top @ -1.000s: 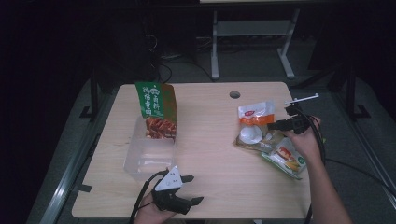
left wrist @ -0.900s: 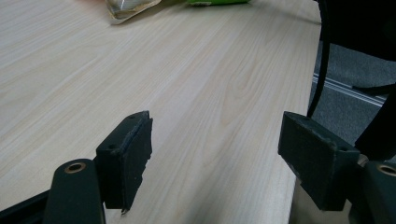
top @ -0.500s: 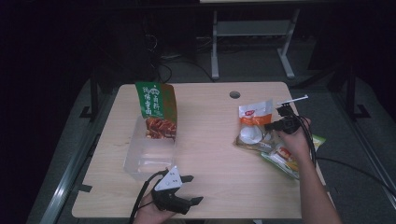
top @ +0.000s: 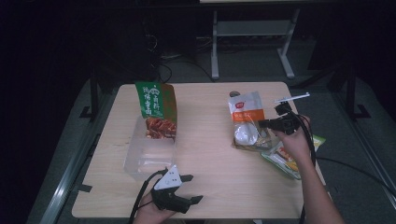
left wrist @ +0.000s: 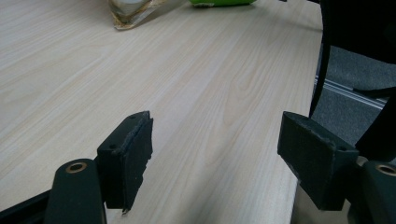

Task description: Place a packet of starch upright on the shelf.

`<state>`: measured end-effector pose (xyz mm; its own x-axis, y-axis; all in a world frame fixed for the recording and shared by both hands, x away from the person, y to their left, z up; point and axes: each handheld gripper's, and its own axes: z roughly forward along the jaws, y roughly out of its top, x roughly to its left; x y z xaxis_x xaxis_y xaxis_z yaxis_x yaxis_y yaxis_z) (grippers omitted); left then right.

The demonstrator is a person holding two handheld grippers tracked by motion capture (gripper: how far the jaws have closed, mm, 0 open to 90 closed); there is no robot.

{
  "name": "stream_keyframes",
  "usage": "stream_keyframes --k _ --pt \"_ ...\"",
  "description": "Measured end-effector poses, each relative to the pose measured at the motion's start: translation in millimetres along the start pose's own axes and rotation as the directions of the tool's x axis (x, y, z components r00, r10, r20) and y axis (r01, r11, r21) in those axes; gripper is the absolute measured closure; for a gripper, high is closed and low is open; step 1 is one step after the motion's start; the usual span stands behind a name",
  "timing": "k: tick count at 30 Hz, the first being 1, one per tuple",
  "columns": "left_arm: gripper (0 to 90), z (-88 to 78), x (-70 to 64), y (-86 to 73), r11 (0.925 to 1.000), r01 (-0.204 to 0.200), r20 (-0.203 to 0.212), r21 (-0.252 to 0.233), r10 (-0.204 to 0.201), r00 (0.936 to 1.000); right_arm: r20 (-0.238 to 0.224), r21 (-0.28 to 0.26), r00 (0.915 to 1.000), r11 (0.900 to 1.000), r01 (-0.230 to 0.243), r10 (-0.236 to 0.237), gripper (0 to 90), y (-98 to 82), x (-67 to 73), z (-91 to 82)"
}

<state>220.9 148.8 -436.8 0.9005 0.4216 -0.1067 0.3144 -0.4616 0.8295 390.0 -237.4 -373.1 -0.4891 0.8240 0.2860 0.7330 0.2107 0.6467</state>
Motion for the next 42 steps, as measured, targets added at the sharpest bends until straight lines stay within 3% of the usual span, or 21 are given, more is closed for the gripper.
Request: stream_keyframes --k 6,8,18,21,22,27,29,31,33,35,37,38,39,40,42 --pt "26.0 0.0 0.1 0.4 1.0 -0.006 0.0 0.002 0.006 1.0 -0.024 -0.013 0.9983 0.999 0.053 -0.053 90.0 1.1 21.5 -9.2" --pt "26.0 0.7 0.2 0.4 1.0 0.008 0.001 -0.004 -0.008 1.0 -0.027 -0.018 0.9947 0.995 0.098 -0.099 90.0 1.2 32.1 -13.8" --pt "26.0 4.1 2.0 2.9 0.9996 0.028 0.012 -0.01 -0.028 0.9995 -0.052 -0.029 0.9862 0.987 0.156 -0.157 90.0 -5.9 56.8 -27.1" --pt "26.0 6.3 2.4 6.2 0.9996 0.025 0.008 -0.016 -0.025 0.9997 -0.076 -0.042 0.98 0.983 0.181 -0.184 90.0 -11.0 68.9 -33.3" --pt "26.0 8.2 2.1 8.9 0.9989 0.041 0.007 -0.024 -0.041 0.9991 -0.083 -0.047 0.9772 0.98 0.192 -0.196 90.0 -12.4 71.8 -34.4" --pt "26.0 14.8 2.2 14.5 0.9993 0.028 -0.007 -0.023 -0.028 0.9996 -0.118 -0.054 0.9667 0.974 0.222 -0.227 90.0 -17.8 84.3 -38.2" --pt "26.0 22.3 3.0 18.5 0.9985 0.047 -0.013 -0.029 -0.048 0.9988 -0.138 -0.059 0.9586 0.968 0.243 -0.249 90.0 -21.3 92.0 -39.9" --pt "26.0 25.1 4.1 20.0 0.998 0.055 -0.013 -0.03 -0.055 0.9984 -0.148 -0.058 0.9571 0.968 0.243 -0.249 90.0 -22.3 94.8 -40.5" --pt "26.0 31.4 7.5 24.0 0.9973 0.063 -0.017 -0.037 -0.063 0.9979 -0.157 -0.059 0.9503 0.963 0.263 -0.269 90.0 -24.2 99.8 -41.8" --pt "26.1 36.5 10.4 26.6 0.9955 0.082 -0.012 -0.048 -0.083 0.9965 -0.173 -0.065 0.9417 0.957 0.281 -0.289 90.0 -25.8 104.5 -43.6" --pt "26.1 44.6 17.0 30.1 0.9899 0.132 0.009 -0.053 -0.131 0.9913 -0.19 -0.073 0.9324 0.951 0.299 -0.308 90.0 -27.6 111.6 -47.4" --pt "26.0 44.6 17.0 30.1 0.9899 0.132 0.009 -0.053 -0.131 0.9913 -0.19 -0.073 0.9324 0.951 0.299 -0.308 90.0 -27.6 111.6 -47.4" --pt "26.0 47.4 18.4 31.3 0.9864 0.153 0.012 -0.06 -0.152 0.9883 -0.192 -0.078 0.9282 0.948 0.309 -0.319 90.0 -27.9 113.8 -48.7" --pt "26.0 49.3 20.9 32.2 0.9855 0.159 0.016 -0.06 -0.158 0.9873 -0.205 -0.088 0.9188 0.941 0.326 -0.337 90.0 -28.6 117.9 -51.2" --pt "26.1 53.3 26.3 34.9 0.9794 0.191 0.044 -0.066 -0.188 0.9812 -0.215 -0.089 0.9138 0.939 0.333 -0.344 90.0 -29.1 120.3 -52.4"
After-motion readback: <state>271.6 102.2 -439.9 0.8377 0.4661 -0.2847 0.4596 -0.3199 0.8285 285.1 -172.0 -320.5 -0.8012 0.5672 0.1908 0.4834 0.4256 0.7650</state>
